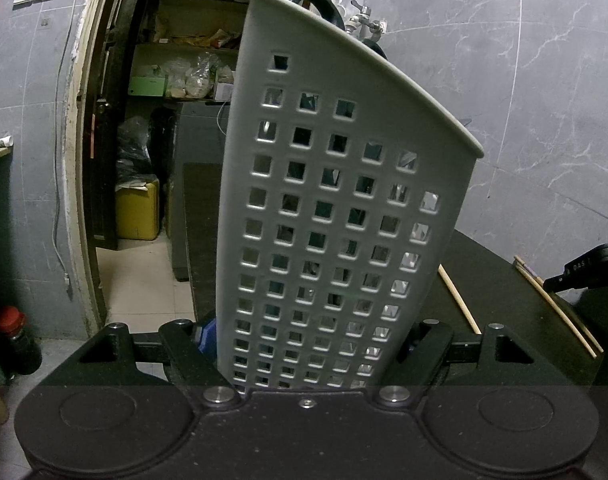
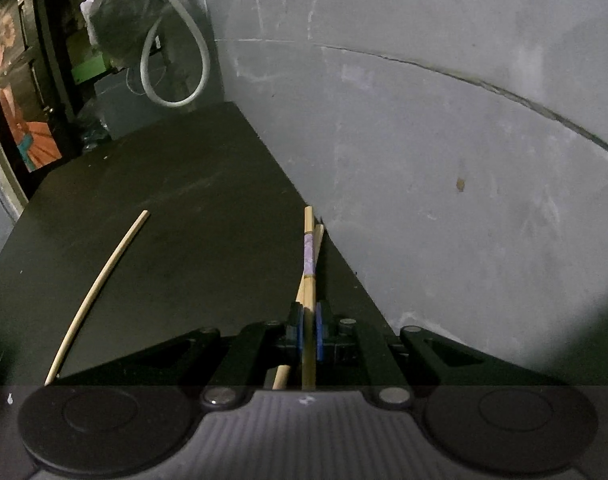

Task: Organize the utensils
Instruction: 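Lower the right tool to a second chopstick and grasp it alongside, then lift the two held chopsticks with the right tool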

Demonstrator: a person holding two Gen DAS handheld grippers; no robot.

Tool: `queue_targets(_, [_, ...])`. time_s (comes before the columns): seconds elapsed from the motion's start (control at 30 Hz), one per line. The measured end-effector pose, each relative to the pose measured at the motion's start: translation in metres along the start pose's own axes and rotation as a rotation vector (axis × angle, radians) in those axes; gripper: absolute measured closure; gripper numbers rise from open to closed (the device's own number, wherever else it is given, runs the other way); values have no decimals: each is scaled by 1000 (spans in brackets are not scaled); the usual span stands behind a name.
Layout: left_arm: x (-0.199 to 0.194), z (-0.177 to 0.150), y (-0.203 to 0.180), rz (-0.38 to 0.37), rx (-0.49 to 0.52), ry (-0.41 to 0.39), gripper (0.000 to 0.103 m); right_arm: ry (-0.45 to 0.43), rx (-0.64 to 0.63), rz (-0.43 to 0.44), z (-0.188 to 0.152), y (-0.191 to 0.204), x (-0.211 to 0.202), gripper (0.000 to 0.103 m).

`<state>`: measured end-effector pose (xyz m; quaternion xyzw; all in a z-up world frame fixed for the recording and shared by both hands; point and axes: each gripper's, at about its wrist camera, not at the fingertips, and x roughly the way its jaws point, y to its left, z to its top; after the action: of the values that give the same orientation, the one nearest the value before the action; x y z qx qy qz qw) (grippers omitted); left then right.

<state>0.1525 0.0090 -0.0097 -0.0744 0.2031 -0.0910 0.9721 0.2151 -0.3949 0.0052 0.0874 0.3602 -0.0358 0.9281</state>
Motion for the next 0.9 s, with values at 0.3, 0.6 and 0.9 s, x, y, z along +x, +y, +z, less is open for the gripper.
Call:
queue_targets(0.3, [0, 0, 0, -1, -1, 0, 24, 1, -4, -14, 3, 4, 4, 92])
queue_targets(0.6, [0, 0, 0, -1, 0, 0, 24, 21, -29, -1, 9, 11, 13, 66])
queue_targets(0.9, [1, 0, 0, 0, 0, 0, 24, 35, -107, 3, 5, 22, 15, 94])
